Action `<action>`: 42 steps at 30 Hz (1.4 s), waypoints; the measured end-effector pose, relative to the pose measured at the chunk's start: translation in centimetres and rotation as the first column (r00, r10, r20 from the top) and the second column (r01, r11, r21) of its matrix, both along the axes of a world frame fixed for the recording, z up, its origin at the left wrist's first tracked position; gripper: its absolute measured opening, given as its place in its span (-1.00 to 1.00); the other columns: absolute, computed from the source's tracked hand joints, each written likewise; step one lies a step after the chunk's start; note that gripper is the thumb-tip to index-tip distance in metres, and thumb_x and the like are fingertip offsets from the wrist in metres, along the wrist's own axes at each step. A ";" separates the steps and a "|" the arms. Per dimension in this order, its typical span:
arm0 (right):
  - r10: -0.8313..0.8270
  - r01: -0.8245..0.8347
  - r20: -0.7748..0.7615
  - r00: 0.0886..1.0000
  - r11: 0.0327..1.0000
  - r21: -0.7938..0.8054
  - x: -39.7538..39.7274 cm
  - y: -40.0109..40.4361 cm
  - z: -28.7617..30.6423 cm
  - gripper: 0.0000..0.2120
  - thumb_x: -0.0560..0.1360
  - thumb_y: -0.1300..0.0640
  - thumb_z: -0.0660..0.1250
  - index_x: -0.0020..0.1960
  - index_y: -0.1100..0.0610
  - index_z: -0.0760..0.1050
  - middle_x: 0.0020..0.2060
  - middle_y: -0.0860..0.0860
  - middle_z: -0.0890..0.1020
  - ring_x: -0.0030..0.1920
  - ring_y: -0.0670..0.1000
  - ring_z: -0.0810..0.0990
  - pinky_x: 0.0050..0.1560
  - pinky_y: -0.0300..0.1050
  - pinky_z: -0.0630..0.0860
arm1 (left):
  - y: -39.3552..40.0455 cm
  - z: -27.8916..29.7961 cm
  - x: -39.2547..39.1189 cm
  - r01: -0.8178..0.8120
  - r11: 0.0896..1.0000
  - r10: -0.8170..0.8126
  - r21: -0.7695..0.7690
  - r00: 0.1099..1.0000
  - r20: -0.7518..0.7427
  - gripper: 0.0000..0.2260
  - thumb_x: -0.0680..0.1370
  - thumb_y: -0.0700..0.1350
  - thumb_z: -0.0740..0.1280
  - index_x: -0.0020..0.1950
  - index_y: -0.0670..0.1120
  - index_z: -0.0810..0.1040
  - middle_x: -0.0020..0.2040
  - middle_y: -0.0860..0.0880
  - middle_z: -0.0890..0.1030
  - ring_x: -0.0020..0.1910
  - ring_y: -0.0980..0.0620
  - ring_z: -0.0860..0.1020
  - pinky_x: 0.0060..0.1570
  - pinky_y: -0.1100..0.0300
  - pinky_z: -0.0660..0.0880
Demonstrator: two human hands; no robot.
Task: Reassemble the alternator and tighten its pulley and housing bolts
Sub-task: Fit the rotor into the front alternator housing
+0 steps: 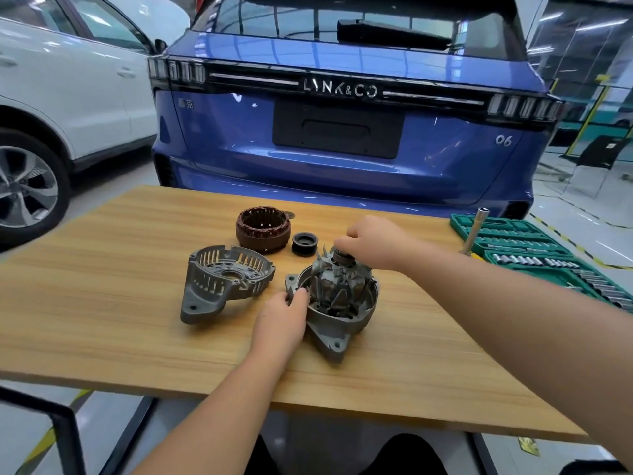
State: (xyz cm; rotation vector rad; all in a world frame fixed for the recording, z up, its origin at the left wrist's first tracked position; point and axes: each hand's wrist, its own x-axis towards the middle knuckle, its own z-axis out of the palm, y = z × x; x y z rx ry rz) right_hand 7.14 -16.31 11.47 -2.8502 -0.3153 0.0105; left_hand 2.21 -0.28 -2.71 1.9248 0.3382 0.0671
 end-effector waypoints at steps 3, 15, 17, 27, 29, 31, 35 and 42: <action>-0.014 0.011 0.023 1.000 0.994 0.107 0.0 -0.2 -1.3 -0.61 0.65 -0.06 0.14 -0.20 0.18 0.43 -0.31 0.08 0.43 -0.31 0.04 0.36 -0.33 -0.07 0.27 | 0.1 0.2 -0.2 0.005 0.997 -0.007 -0.072 1.000 -0.021 -0.68 0.52 0.18 0.18 -0.06 0.02 0.63 -0.12 -0.01 0.71 -0.07 -0.06 0.68 0.07 -0.14 0.65; 0.097 -0.118 0.116 0.988 0.973 0.196 -1.4 -0.2 -2.3 -0.61 0.65 -0.05 0.16 -0.29 0.11 0.30 -0.39 0.02 0.35 -0.38 0.00 0.27 -0.36 -0.10 0.23 | 0.6 0.1 -0.1 -0.059 0.954 0.044 -0.295 0.997 -0.058 -0.72 0.52 0.05 0.29 0.20 0.11 0.33 0.03 -0.06 0.66 -0.07 -0.06 0.71 -0.19 0.00 0.71; 0.109 -0.136 0.153 0.982 0.975 0.175 -1.5 -0.5 -2.4 -0.59 0.66 -0.04 0.17 -0.31 0.11 0.27 -0.41 0.02 0.33 -0.39 0.01 0.25 -0.37 -0.09 0.21 | 0.7 0.1 -0.2 -0.060 0.956 0.048 -0.286 0.998 -0.049 -0.76 0.50 0.07 0.29 0.11 0.14 0.31 0.01 -0.08 0.66 -0.09 -0.06 0.71 -0.20 -0.01 0.71; 0.226 -0.228 0.263 0.938 0.973 -0.022 -2.1 -0.2 -2.6 -0.55 0.67 -0.05 0.16 -0.34 0.10 0.23 -0.42 0.01 0.32 -0.40 -0.01 0.25 -0.36 -0.03 0.24 | 0.7 -0.2 -1.0 -0.044 0.953 0.048 -0.299 0.999 0.003 -0.71 0.39 0.16 0.26 0.05 0.15 0.31 0.01 -0.17 0.67 -0.01 -0.18 0.69 -0.18 -0.08 0.70; 0.243 -0.239 0.250 0.937 0.970 -0.048 -2.2 0.2 -2.4 -0.55 0.67 -0.04 0.16 -0.35 0.10 0.23 -0.42 0.00 0.32 -0.40 -0.02 0.26 -0.37 -0.05 0.22 | 0.8 -0.4 -0.9 -0.049 0.948 0.052 -0.314 0.999 0.002 -0.73 0.45 0.14 0.28 0.09 0.13 0.32 0.01 -0.17 0.67 -0.03 -0.16 0.70 -0.26 0.01 0.67; 0.252 -0.247 0.243 0.937 0.968 -0.049 -2.0 0.2 -2.2 -0.56 0.67 -0.04 0.16 -0.35 0.09 0.25 -0.42 0.00 0.34 -0.40 -0.02 0.27 -0.39 -0.07 0.22 | 0.9 -0.6 -0.7 -0.062 0.938 0.065 -0.341 0.998 -0.002 -0.73 0.51 0.10 0.30 0.14 0.10 0.32 0.02 -0.17 0.66 -0.06 -0.14 0.70 -0.27 0.04 0.66; 0.216 -0.236 0.217 0.952 0.969 0.068 -1.8 -0.5 -2.3 -0.55 0.65 -0.11 0.18 -0.33 0.10 0.32 -0.38 0.01 0.40 -0.36 0.00 0.34 -0.33 -0.06 0.31 | 1.1 -0.8 -0.5 -0.077 0.909 0.090 -0.410 0.996 0.013 -0.81 0.57 0.02 0.33 0.07 0.13 0.31 0.01 -0.17 0.66 -0.10 -0.10 0.70 -0.30 0.09 0.65; 0.078 -0.046 -0.045 0.996 0.870 0.491 -1.6 -1.5 -4.9 -0.52 0.63 -0.31 -0.01 0.07 0.00 0.53 0.18 0.02 0.55 0.19 0.09 0.49 0.16 -0.01 0.40 | 1.1 -0.9 -0.3 -0.071 0.880 0.090 -0.470 0.996 0.018 -0.79 0.58 -0.01 0.34 0.09 0.06 0.33 0.04 -0.21 0.65 -0.24 -0.08 0.71 -0.40 0.16 0.57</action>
